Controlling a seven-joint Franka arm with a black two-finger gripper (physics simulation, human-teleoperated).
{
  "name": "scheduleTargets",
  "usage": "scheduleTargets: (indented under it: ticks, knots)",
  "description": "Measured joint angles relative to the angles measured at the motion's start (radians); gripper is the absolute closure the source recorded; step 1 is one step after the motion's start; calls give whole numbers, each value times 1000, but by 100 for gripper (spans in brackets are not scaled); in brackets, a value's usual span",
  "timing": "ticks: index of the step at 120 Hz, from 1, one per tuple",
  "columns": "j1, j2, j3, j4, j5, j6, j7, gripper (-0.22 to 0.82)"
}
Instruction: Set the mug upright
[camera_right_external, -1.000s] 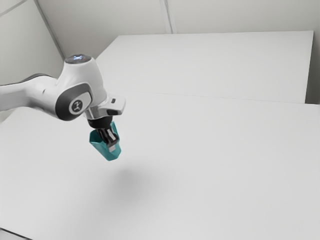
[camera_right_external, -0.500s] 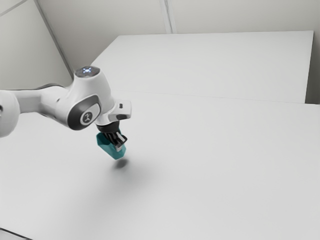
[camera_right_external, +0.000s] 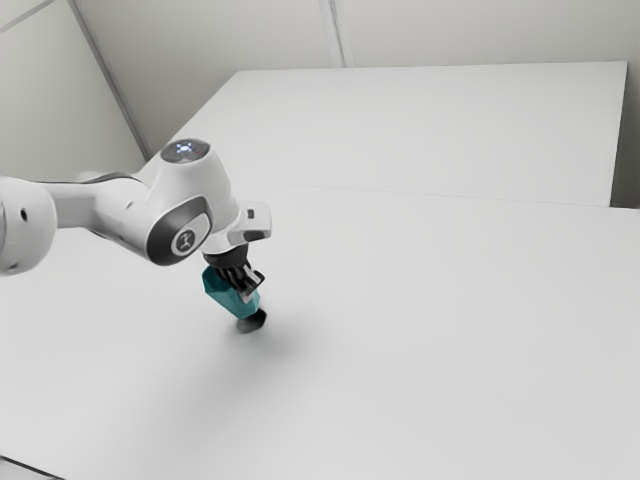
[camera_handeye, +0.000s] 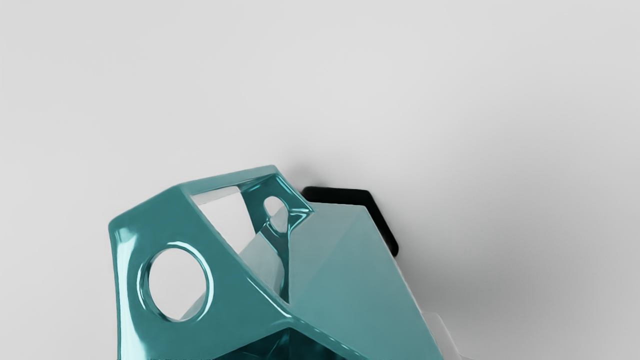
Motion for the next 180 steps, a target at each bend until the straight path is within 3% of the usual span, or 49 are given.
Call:
scheduleTargets:
  ticks: [26, 140, 180]
  knots:
    - [-3, 43, -1, 12, 1, 4, -15, 78]
    - [-5, 45, -2, 20, -129, -50, -11, 78]
    - [-13, 45, -1, 20, -136, -52, 4, 52]
